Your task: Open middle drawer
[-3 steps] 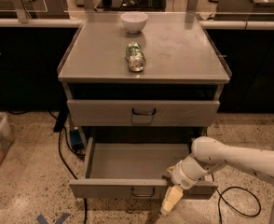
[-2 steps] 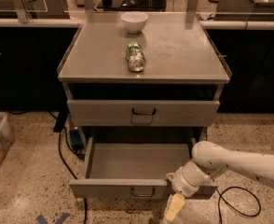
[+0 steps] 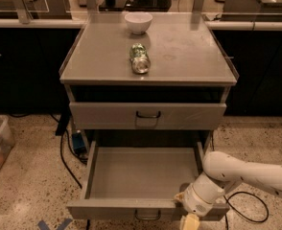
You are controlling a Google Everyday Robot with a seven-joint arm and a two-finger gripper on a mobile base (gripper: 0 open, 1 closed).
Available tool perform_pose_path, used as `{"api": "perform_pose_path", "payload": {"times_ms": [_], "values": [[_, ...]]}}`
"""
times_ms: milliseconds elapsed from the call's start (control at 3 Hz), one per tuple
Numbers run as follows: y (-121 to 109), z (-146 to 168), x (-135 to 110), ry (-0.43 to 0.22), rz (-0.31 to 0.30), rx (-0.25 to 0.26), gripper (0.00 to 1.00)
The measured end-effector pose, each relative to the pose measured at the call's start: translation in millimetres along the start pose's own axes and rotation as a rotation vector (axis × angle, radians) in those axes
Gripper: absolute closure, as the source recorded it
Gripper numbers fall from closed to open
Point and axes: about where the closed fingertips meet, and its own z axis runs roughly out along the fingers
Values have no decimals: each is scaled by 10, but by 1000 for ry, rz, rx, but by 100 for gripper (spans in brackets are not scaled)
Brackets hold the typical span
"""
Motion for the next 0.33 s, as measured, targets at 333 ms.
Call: {"api": "perform_pose_path", "payload": {"times_ms": [333], "values": [[113, -47, 17, 14, -9, -19, 0]]}}
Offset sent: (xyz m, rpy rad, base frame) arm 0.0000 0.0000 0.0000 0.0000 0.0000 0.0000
